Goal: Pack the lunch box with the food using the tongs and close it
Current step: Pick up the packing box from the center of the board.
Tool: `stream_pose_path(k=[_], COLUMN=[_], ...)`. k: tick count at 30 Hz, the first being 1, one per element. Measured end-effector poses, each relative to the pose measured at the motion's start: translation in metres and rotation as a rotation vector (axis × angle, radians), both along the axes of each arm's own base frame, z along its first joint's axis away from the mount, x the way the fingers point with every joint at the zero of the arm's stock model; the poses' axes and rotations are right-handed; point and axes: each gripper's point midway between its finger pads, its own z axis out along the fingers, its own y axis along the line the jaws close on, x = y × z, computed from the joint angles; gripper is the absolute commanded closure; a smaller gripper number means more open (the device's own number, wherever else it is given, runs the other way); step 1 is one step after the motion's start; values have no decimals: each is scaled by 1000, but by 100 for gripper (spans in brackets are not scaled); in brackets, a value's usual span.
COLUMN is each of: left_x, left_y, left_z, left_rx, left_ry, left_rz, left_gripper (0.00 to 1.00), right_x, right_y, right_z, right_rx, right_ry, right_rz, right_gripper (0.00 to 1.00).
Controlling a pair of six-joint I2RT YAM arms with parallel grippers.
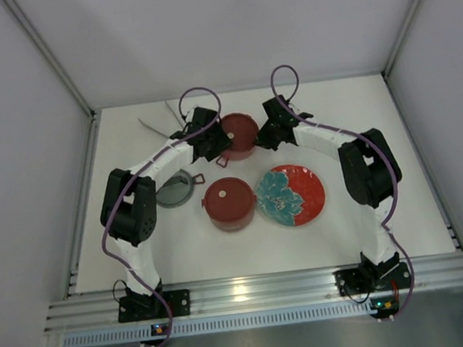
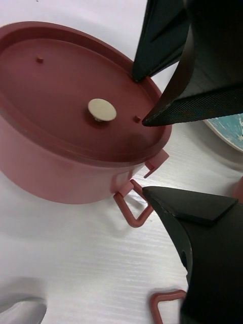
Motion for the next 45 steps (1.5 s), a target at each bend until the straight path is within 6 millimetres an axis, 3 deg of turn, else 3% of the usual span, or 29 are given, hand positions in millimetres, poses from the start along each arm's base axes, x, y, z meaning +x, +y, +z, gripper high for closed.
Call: stream_pose_path(k=[7,13,20,31,37,45], left_x=[17,22,35,74,72,42], left_y=[13,12,12,7,11,18], left_z=[-3,-21,-20,-19,-20,-22], left_rx=[-25,-38,-49,-90,-87,-102], left_ry=[-16,18,13,22,31,71], left_rz=[38,33,36,22,16,-10], left_gripper=[45,46,45,43,42,42], right_x=[-5,-7,-9,-28,-34,-31], right_y=[7,13,15,21,28,29], right_z=[1,4,5,11,11,18], right_rx=[25,50,50,60,55,42], right_ry=[13,9,6,-4,-6,-27], right_rz=[42,74,106,198,249,269], right_gripper=[100,91,86,85,85,85])
